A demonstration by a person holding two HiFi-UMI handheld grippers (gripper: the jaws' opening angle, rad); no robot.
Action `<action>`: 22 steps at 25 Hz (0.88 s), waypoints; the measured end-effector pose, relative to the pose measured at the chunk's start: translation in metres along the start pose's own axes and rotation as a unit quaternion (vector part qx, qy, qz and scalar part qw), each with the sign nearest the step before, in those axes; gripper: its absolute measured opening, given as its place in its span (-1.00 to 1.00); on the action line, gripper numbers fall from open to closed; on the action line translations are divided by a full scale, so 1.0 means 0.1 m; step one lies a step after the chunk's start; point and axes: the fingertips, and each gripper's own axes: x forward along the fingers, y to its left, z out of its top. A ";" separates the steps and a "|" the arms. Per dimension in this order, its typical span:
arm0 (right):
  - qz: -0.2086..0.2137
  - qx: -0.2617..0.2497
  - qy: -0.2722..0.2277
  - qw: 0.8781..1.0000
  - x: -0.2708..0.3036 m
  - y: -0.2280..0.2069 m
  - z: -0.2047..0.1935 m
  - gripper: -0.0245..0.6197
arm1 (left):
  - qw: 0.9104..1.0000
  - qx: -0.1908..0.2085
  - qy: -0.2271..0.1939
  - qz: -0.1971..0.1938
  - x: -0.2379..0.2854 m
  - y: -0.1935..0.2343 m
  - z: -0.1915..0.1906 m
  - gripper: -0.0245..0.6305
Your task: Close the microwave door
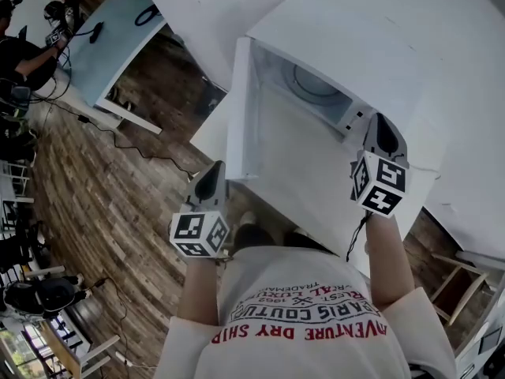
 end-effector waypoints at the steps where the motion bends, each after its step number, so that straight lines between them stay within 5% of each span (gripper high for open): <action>1: 0.003 -0.001 0.000 1.000 0.00 0.01 0.00 -0.89 | 1.000 0.001 0.001 -0.007 0.02 -0.04 0.01 -0.91; 22: -0.003 0.035 0.020 0.999 0.07 0.01 -0.01 -0.89 | 0.980 0.021 0.029 -0.196 0.70 -0.61 0.12 -0.91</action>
